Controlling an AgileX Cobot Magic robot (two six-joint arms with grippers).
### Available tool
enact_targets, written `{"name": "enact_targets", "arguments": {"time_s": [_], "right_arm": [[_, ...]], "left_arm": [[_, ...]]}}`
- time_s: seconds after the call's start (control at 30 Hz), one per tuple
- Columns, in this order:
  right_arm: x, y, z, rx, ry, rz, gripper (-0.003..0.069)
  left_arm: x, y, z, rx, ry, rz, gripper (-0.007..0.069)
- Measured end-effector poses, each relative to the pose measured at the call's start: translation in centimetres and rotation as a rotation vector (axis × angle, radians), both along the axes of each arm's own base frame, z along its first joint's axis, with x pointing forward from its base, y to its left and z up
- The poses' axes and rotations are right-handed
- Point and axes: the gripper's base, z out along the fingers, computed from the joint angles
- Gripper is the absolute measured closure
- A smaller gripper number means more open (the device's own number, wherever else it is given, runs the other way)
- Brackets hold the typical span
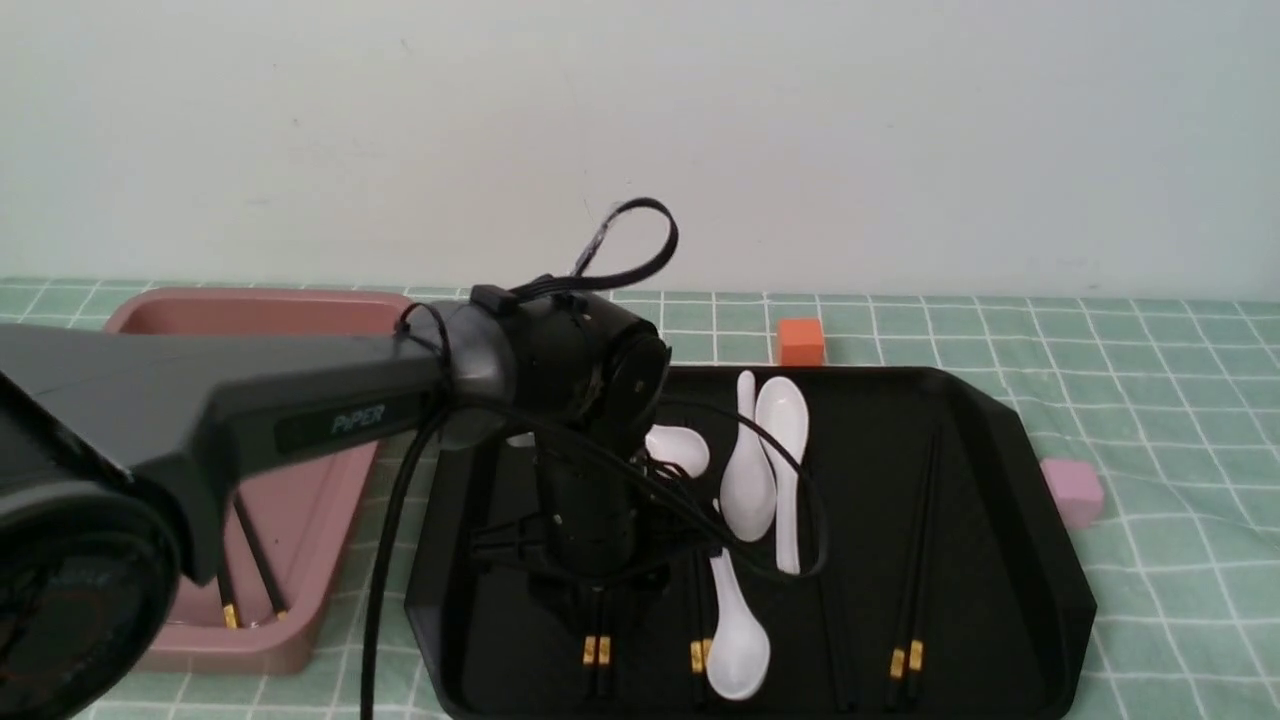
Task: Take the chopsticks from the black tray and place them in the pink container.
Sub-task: 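Reach over to the black tray and grasp a pair of chopsticks with the left gripper, then place the chopsticks into the pink bin with the left gripper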
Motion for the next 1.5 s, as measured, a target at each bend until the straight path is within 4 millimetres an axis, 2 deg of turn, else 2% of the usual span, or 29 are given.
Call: {"name": "enact_targets", "arguments": {"time_s": [0.17,0.23,0.27,0.33,0.53,0.63,0.77,0.83,0.93,1.07,1.13,1.23,1.27,1.5], "right_arm": [[0.0,0.0,0.0,0.0,0.0,0.0,0.0419],[0.0,0.0,0.0,0.0,0.0,0.0,0.0419],[0.0,0.0,0.0,0.0,0.0,0.0,0.0419],[0.0,0.0,0.0,0.0,0.0,0.0,0.0419],[0.0,0.0,0.0,0.0,0.0,0.0,0.0419],[0.0,0.0,0.0,0.0,0.0,0.0,0.0419],[0.0,0.0,0.0,0.0,0.0,0.0,0.0419],[0.0,0.0,0.0,0.0,0.0,0.0,0.0419],[0.0,0.0,0.0,0.0,0.0,0.0,0.0419],[0.0,0.0,0.0,0.0,0.0,0.0,0.0419],[0.0,0.0,0.0,0.0,0.0,0.0,0.0419],[0.0,0.0,0.0,0.0,0.0,0.0,0.0419],[0.0,0.0,0.0,0.0,0.0,0.0,0.0419],[0.0,0.0,0.0,0.0,0.0,0.0,0.0419]], "left_arm": [[0.2,-0.2,-0.4,0.003,0.008,-0.002,0.0332],[0.2,-0.2,-0.4,-0.002,0.009,-0.001,0.0385],[0.2,-0.3,-0.4,-0.006,0.01,0.001,0.0479],[0.2,-0.3,-0.4,-0.008,0.01,-0.003,0.0519],[0.1,0.2,0.1,0.018,0.044,-0.021,0.0503],[-0.2,1.4,2.0,0.04,0.054,-0.009,0.0503],[-0.2,4.2,7.6,0.0,-0.024,0.019,0.0503],[-0.2,6.0,9.8,-0.013,-0.052,0.047,0.0503],[-0.3,10.1,13.0,-0.019,-0.086,0.113,0.0503],[-0.3,16.0,15.1,-0.006,-0.115,0.204,0.0503],[-0.4,19.3,14.9,0.015,-0.102,0.271,0.0503],[-0.5,21.5,13.9,0.032,-0.079,0.326,0.0503],[-0.3,22.6,12.8,0.039,-0.078,0.35,0.0503],[1.5,23.3,8.0,0.088,-0.072,0.323,0.0503]]}}
